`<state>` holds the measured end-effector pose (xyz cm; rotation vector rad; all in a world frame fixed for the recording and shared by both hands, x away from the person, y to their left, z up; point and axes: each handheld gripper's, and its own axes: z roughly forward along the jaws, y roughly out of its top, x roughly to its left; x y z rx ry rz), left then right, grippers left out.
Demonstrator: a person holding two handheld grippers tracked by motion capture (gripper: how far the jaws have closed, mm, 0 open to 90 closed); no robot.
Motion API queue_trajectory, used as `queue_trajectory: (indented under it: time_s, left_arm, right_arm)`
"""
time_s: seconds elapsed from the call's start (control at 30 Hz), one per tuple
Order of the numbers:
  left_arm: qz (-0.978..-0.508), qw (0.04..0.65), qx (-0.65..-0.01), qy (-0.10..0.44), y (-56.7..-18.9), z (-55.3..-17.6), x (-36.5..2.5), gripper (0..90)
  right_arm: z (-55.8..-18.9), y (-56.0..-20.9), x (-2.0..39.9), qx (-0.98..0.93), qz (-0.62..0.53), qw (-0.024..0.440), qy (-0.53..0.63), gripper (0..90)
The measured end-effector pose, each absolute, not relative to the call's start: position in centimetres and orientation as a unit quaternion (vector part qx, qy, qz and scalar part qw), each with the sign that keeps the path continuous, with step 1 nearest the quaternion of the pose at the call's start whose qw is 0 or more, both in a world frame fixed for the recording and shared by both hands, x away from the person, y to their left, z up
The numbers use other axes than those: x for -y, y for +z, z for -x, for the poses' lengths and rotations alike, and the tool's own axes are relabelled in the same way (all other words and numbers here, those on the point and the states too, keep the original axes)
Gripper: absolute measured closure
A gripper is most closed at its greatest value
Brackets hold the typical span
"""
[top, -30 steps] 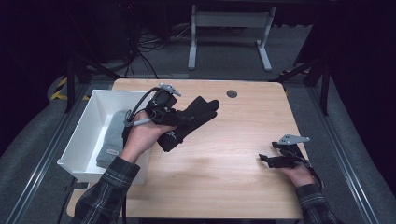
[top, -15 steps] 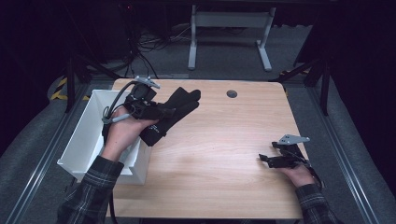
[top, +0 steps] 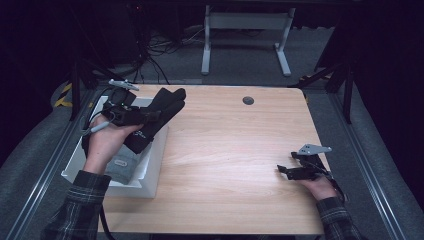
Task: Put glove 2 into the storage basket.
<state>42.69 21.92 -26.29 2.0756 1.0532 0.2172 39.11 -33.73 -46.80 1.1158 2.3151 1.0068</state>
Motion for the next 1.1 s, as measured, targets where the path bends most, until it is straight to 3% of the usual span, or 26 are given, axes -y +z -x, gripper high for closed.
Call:
queue_trajectory:
  time_s: [0.67, 1.1]
  left_arm:
    - [-0.783, 0.367, -0.488, 0.118, -28.6, -42.4, -27.5, 65.4]
    - [-0.776, 0.339, -0.516, 0.129, -31.2, -42.8, -28.6, 65.4]
  right_arm:
    - [-39.1, -46.8, 33.7, -0.824, -0.397, 0.19, 0.358, 17.9]
    - [-39.1, -46.8, 33.7, -0.823, -0.397, 0.19, 0.358, 17.9]
